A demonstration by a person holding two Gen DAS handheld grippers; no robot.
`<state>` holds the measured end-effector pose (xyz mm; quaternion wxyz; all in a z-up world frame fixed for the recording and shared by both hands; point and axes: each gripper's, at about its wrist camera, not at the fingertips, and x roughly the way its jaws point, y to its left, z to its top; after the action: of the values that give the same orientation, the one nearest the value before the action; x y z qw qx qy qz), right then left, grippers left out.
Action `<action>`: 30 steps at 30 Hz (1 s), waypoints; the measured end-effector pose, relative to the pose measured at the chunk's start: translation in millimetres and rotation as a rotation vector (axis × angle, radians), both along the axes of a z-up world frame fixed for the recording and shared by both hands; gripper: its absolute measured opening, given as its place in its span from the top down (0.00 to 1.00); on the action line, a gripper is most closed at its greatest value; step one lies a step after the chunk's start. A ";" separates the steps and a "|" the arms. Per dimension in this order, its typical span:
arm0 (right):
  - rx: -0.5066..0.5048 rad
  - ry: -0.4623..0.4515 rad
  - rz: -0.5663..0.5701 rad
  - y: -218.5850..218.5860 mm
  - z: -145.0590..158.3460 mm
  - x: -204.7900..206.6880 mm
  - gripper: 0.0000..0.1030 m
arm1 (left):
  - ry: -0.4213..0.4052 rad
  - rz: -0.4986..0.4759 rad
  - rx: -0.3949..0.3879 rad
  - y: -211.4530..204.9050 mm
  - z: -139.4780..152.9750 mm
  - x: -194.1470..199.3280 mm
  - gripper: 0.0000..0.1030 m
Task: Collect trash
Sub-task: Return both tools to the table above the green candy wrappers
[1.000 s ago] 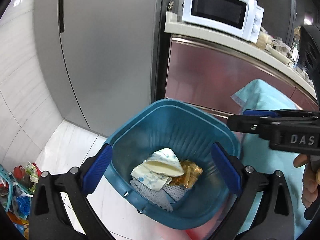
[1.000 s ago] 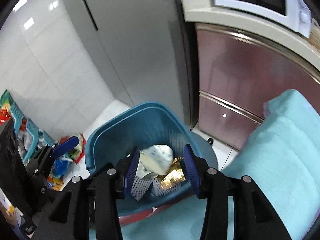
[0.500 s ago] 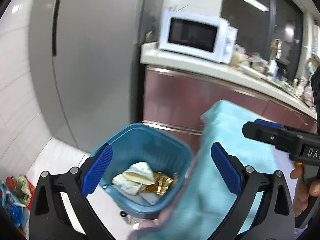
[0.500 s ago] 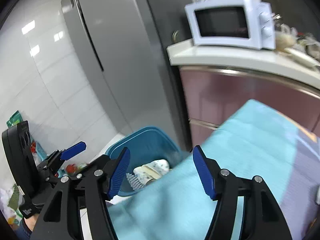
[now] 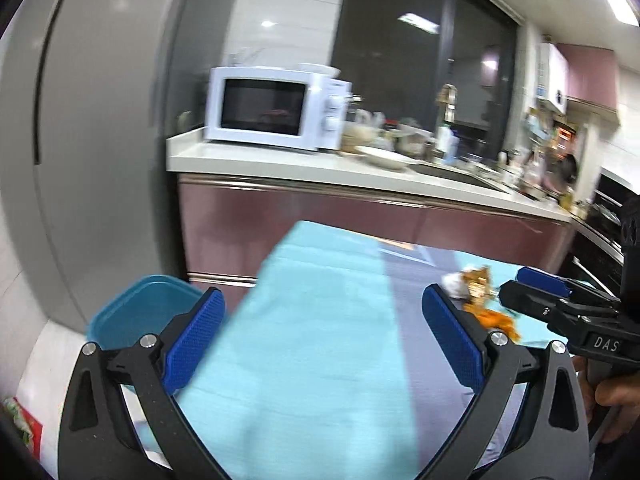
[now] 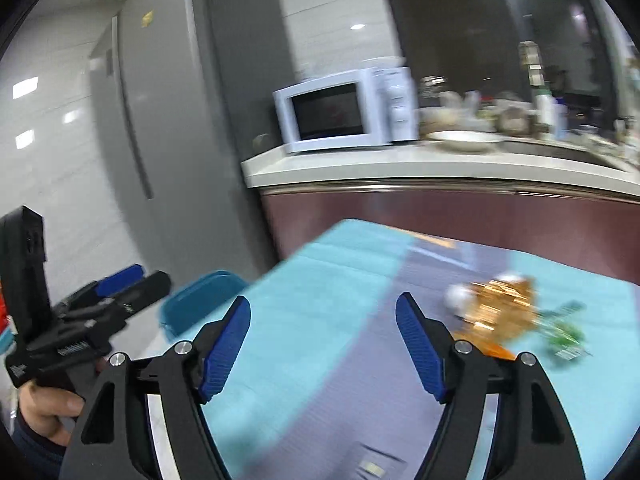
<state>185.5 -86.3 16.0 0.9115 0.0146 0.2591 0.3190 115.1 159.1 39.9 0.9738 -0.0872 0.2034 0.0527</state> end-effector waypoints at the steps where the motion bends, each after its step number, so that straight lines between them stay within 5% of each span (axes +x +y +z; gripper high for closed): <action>1: -0.011 -0.006 -0.031 -12.9 -1.2 -3.8 0.29 | 0.000 -0.018 0.000 -11.0 -0.4 -1.1 0.06; 15: -0.044 0.024 -0.377 -158.6 -34.6 -43.6 0.26 | 0.047 -0.279 0.046 -156.9 -27.9 -4.4 0.05; 30: -0.072 0.105 -0.384 -202.3 -50.0 11.0 0.26 | 0.226 -0.524 0.082 -267.0 -80.6 71.0 0.05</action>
<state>196.5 -288.5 -34.0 0.9408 0.0477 0.3100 0.1285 186.1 -107.8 -40.8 0.9280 0.0140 0.3240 -0.1833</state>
